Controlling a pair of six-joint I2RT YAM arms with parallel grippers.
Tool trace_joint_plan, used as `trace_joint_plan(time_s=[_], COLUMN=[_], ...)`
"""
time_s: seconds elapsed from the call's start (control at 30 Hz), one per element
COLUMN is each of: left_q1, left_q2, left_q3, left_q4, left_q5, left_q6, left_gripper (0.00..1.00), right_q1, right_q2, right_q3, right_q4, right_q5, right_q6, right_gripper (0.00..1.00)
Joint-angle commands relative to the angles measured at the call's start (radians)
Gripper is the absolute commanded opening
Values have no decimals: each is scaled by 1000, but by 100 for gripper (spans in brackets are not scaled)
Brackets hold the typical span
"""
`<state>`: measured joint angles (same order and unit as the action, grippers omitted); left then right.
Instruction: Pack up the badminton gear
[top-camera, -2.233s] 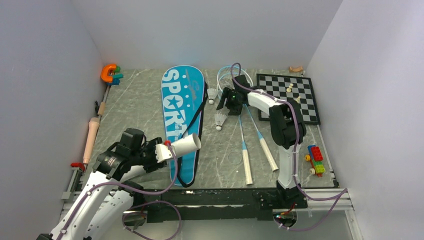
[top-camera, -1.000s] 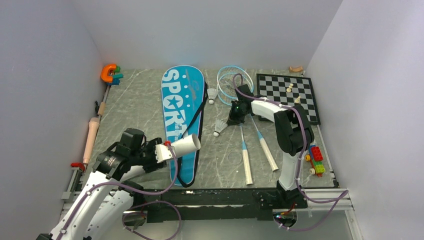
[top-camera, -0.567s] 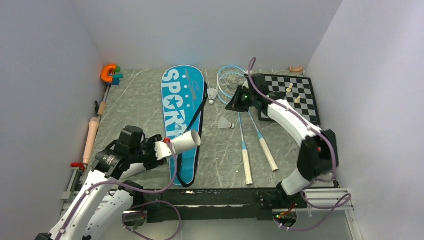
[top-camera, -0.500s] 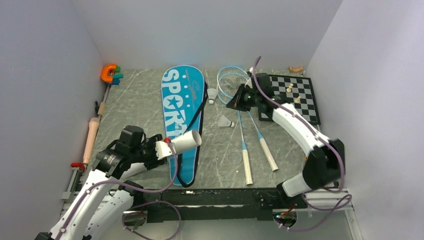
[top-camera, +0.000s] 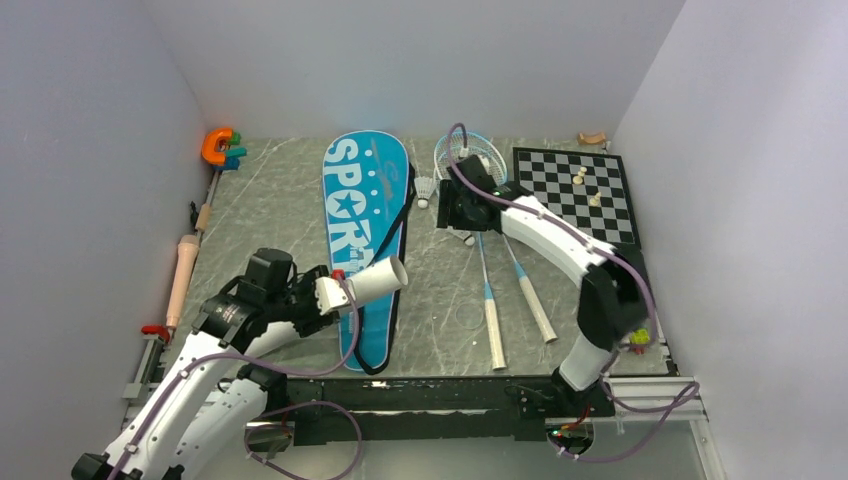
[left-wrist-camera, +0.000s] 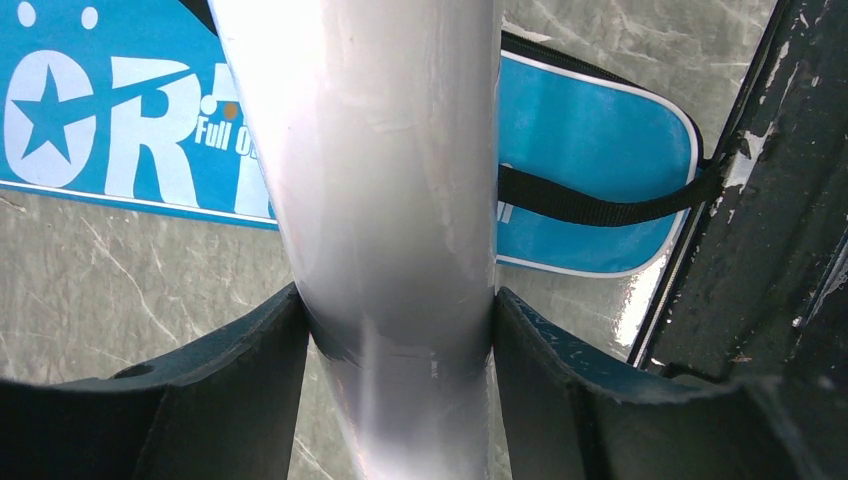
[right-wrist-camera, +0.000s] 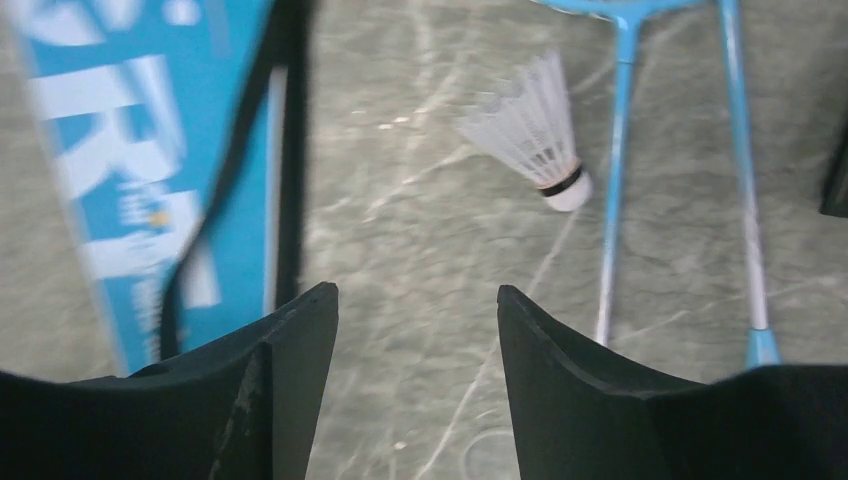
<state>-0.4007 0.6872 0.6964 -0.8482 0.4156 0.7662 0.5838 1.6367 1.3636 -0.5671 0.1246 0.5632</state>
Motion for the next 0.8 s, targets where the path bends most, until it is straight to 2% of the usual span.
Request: trace_joint_plan(time_s=[0.0, 0.13, 0.37, 0.5, 0.77], left_q1=[-4, -6, -6, -6, -6], left_q2=[-34, -42, -55, -75, -81], left_q3=[1, 12, 1, -10, -19], left_q4=[25, 12, -4, 0, -11], left_q5=[32, 30, 39, 38, 49], left_q6=[14, 24, 39, 50, 59], left_gripper=[53, 53, 53, 53, 53], right_q1=[0, -10, -52, -72, -106], right_q2=[137, 263, 399, 498, 553], right_q3=[135, 259, 407, 506, 544], right_q4=[-89, -126, -162, -239, -242], right_q5=[241, 336, 347, 388, 368], right_q6=[-21, -29, -17, -8, -6], right_gripper=[62, 62, 62, 61, 61])
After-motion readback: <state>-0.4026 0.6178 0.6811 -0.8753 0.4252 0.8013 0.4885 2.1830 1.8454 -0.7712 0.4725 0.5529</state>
